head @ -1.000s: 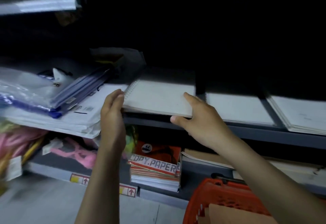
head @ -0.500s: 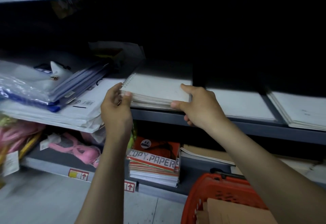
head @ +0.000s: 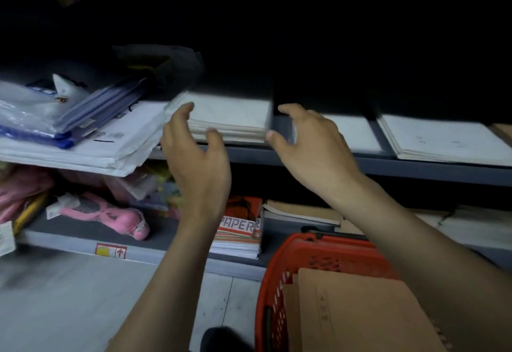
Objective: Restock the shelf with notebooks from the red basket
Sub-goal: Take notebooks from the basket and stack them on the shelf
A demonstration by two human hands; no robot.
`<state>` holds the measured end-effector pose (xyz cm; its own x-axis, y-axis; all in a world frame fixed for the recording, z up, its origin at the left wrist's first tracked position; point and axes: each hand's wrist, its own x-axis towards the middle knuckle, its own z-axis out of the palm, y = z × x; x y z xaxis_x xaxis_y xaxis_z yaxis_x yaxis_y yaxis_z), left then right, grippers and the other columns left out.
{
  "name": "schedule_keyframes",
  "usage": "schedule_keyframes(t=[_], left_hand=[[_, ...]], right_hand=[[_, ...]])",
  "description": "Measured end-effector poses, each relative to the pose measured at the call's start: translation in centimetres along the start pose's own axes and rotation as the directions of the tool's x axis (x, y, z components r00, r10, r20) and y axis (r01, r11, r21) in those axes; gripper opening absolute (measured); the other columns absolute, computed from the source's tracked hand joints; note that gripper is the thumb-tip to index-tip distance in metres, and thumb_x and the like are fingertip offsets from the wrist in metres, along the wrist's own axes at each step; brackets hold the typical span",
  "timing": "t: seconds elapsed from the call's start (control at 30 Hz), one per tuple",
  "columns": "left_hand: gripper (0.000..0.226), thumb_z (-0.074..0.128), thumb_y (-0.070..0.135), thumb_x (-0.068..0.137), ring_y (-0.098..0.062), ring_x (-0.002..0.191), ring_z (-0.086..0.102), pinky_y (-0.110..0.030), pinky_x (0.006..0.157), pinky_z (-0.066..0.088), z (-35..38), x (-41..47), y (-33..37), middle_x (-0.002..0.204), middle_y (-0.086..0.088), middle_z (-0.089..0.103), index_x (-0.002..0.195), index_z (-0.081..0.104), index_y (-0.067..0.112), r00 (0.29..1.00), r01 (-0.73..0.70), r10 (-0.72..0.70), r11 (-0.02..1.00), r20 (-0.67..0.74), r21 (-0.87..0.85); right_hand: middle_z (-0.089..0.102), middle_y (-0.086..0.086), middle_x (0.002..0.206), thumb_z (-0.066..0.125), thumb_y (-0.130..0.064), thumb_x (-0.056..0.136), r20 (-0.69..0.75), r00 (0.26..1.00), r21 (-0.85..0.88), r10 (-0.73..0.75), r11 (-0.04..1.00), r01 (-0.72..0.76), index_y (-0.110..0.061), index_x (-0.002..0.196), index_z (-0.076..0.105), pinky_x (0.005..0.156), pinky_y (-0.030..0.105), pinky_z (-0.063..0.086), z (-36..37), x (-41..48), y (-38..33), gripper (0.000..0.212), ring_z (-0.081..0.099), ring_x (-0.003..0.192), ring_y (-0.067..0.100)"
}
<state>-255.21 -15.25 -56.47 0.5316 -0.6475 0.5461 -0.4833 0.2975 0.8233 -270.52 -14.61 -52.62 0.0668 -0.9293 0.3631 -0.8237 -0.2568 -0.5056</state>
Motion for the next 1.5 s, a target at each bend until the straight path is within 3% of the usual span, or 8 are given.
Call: schedule_keyframes(t=[0.17,0.3,0.4,0.63,0.87,1.1,1.37,1.5], left_hand=[[0.022,0.055,0.012,0.086,-0.016,0.078,0.061,-0.025,0.070,0.042,2.6,-7.9,1.4,0.079,0.004,0.062,0.106,0.061,0.018,0.830,0.092,-0.135,0.990,0.541,0.106],[0.023,0.058,0.019,0.091,-0.028,0.102,0.064,-0.022,0.072,0.040,4.1,-16.8,-1.1,0.101,-0.008,0.068,0.113,0.062,0.017,0.306,-0.023,-0.386,0.911,0.870,0.412],[0.045,0.055,0.030,0.093,-0.029,0.125,0.051,-0.026,0.091,0.040,3.1,-22.3,-4.0,0.138,-0.013,0.052,0.133,0.053,0.009,0.023,-0.299,-0.626,0.740,0.780,0.603],[0.035,0.059,0.019,0.088,-0.033,0.116,0.058,-0.029,0.088,0.048,2.2,-26.0,-4.8,0.122,-0.015,0.062,0.118,0.059,0.001,0.252,-0.099,-0.733,0.630,0.632,0.770],[0.028,0.056,0.006,0.087,-0.030,0.112,0.063,-0.043,0.099,0.050,1.3,-25.6,-5.8,0.114,-0.013,0.069,0.113,0.067,0.008,0.257,0.234,-0.770,0.635,0.583,0.736],[0.013,0.069,0.006,0.083,-0.014,0.064,0.048,-0.025,0.056,0.038,1.4,-24.5,-5.1,0.068,-0.003,0.056,0.093,0.061,0.008,0.067,0.789,-0.878,0.338,0.474,0.514],[0.013,0.065,0.015,0.088,-0.009,0.065,0.045,-0.020,0.053,0.039,1.0,-24.9,-5.8,0.077,0.001,0.054,0.101,0.061,0.016,-0.167,0.788,-0.832,0.210,0.529,0.579],[0.033,0.059,-0.002,0.090,-0.021,0.092,0.061,-0.034,0.080,0.050,1.2,-25.7,-5.6,0.112,-0.010,0.067,0.119,0.061,0.012,-0.074,0.746,-0.773,0.376,0.630,0.549]], right_hand=[[0.071,-0.007,0.108,0.057,-0.038,0.092,0.089,0.986,-0.035,0.142,0.990,-0.140,-0.028,0.119,0.060,0.085,0.037,0.053,-2.4,-7.4,6.0,0.029,0.064,0.103,0.020],[0.073,0.000,0.099,0.058,-0.029,0.087,0.291,0.869,-0.171,0.400,0.916,-0.364,-0.026,0.096,0.068,0.079,0.027,0.049,-1.7,-15.4,14.7,0.014,0.066,0.097,0.023],[0.067,0.007,0.115,0.061,-0.033,0.091,0.486,0.632,-0.292,0.603,0.794,-0.533,-0.017,0.115,0.064,0.078,0.023,0.042,-1.0,-21.4,20.0,0.029,0.063,0.103,0.026],[0.065,0.005,0.123,0.072,-0.038,0.081,0.452,0.530,-0.239,0.718,0.670,-0.703,-0.012,0.125,0.056,0.090,0.028,0.046,1.1,-29.0,26.1,0.054,0.061,0.115,0.023],[0.066,0.006,0.120,0.080,-0.017,0.078,0.317,0.532,0.032,0.785,0.552,-0.833,-0.012,0.128,0.057,0.091,0.031,0.050,-0.1,-28.1,24.2,0.055,0.062,0.111,0.028],[0.067,0.014,0.086,0.046,0.002,0.099,0.483,0.424,0.735,0.766,-0.091,-0.672,0.004,0.113,0.056,0.059,0.021,0.057,-1.5,-24.5,23.4,0.018,0.068,0.072,0.017],[0.071,0.010,0.094,0.067,-0.026,0.088,0.413,0.393,0.124,0.822,0.377,-0.918,-0.006,0.104,0.069,0.065,0.037,0.058,0.6,-27.7,26.3,0.026,0.068,0.078,0.027],[0.072,0.012,0.096,0.076,-0.022,0.078,0.445,0.348,0.052,0.825,0.365,-0.930,-0.002,0.104,0.067,0.071,0.037,0.060,1.1,-28.3,28.1,0.033,0.070,0.079,0.027]])
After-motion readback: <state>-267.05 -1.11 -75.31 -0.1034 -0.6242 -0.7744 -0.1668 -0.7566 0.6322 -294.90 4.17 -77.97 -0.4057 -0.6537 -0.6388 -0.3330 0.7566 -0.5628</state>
